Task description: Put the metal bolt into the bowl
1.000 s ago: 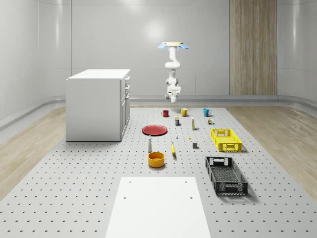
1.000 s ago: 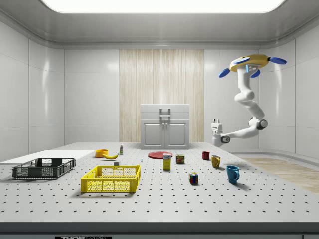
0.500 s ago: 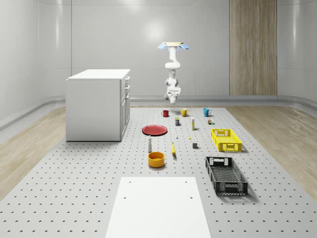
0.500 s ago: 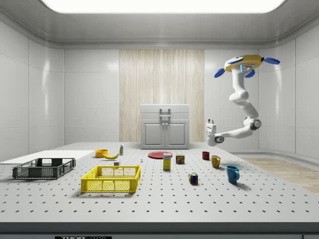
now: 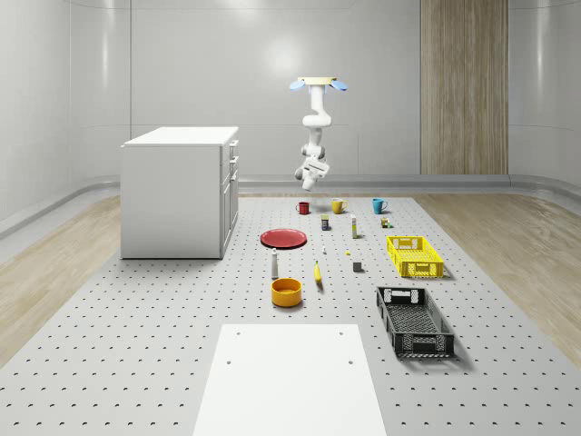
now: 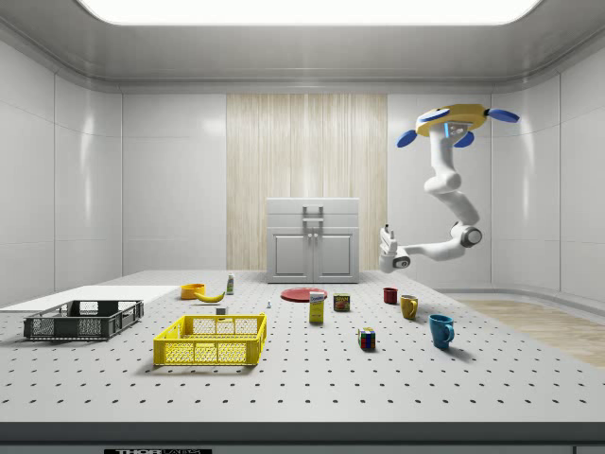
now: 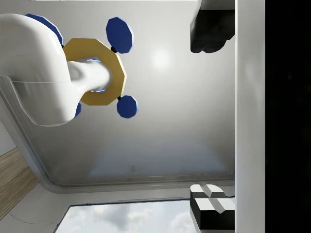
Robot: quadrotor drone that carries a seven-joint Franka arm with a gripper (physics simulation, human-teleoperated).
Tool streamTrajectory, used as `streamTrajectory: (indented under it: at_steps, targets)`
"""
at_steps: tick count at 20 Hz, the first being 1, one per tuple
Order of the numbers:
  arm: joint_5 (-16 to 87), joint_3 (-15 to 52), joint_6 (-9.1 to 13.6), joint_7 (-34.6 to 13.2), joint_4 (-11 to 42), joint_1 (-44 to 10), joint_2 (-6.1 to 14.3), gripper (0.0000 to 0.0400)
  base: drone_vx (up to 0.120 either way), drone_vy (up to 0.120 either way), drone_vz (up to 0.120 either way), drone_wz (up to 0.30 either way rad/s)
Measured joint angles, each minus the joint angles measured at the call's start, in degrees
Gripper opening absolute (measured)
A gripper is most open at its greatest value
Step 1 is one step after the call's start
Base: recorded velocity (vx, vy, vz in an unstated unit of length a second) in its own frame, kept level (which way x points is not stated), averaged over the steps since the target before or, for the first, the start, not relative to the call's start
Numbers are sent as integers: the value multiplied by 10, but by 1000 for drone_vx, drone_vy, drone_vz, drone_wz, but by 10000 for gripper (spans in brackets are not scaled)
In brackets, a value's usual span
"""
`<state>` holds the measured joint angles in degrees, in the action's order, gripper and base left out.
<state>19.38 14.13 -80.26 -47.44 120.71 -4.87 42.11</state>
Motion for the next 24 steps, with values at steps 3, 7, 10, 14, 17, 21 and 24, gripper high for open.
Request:
streamTrajectory:
  at_steps: [3,7,10,14,17,21,24]
  targets:
    - [117,80,-6,-19,39,-27,9,400,120,0,0,0]
    - [344,221,-15,-71,149,-86,34,400,120,0,0,0]
    - [540,326,-9,-136,262,-153,59,400,120,0,-13,0]
    - [754,434,33,-238,377,-272,91,400,120,0,-120,0]
    - [850,487,74,-301,420,-360,112,400,120,0,-120,0]
    - [912,530,113,-357,442,-445,138,400,120,0,-120,0]
    - [932,549,128,-383,449,-485,154,400,120,0,-120,0]
